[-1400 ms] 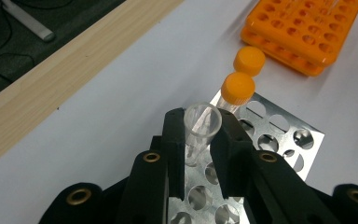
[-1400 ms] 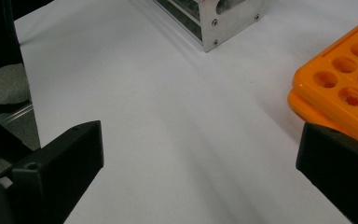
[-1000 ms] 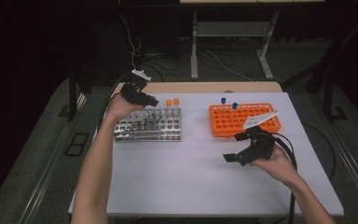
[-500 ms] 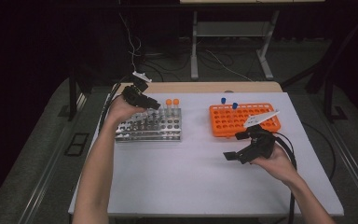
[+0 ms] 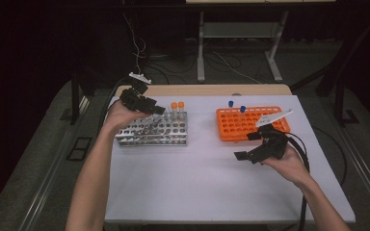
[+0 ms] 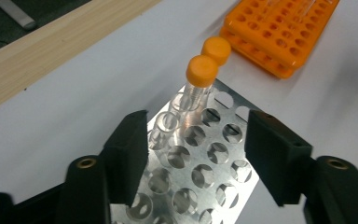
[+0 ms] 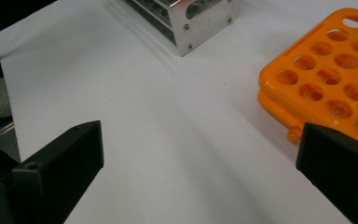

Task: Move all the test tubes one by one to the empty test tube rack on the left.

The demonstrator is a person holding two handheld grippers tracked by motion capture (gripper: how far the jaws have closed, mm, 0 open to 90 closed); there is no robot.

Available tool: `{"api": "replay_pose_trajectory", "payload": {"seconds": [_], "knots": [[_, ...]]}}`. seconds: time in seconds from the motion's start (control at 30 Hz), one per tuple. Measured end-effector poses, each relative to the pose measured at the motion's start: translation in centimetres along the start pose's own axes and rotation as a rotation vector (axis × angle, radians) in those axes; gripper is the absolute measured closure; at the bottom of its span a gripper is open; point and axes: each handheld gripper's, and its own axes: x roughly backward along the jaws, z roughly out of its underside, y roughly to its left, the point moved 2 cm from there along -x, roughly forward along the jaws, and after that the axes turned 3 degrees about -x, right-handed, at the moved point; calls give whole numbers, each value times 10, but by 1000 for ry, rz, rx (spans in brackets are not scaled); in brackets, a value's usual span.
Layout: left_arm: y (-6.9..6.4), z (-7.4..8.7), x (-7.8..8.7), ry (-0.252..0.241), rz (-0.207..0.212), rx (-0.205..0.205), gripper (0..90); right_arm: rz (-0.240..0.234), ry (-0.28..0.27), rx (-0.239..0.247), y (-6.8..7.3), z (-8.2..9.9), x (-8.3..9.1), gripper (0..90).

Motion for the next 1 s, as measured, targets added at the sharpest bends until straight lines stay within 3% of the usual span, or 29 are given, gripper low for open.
{"api": "replay_pose_trajectory", "payload": {"seconds": [0.27, 0.53, 1.0], "knots": [[-21, 9, 24, -61, 6, 17, 197, 39, 0, -12, -13, -11, 7, 2], [-40, 26, 42, -116, -23, 45, 0, 72, 3, -23, -27, -22, 10, 3], [-72, 52, 50, -167, -7, 16, 0, 140, 9, -49, -57, -33, -5, 3]]}}
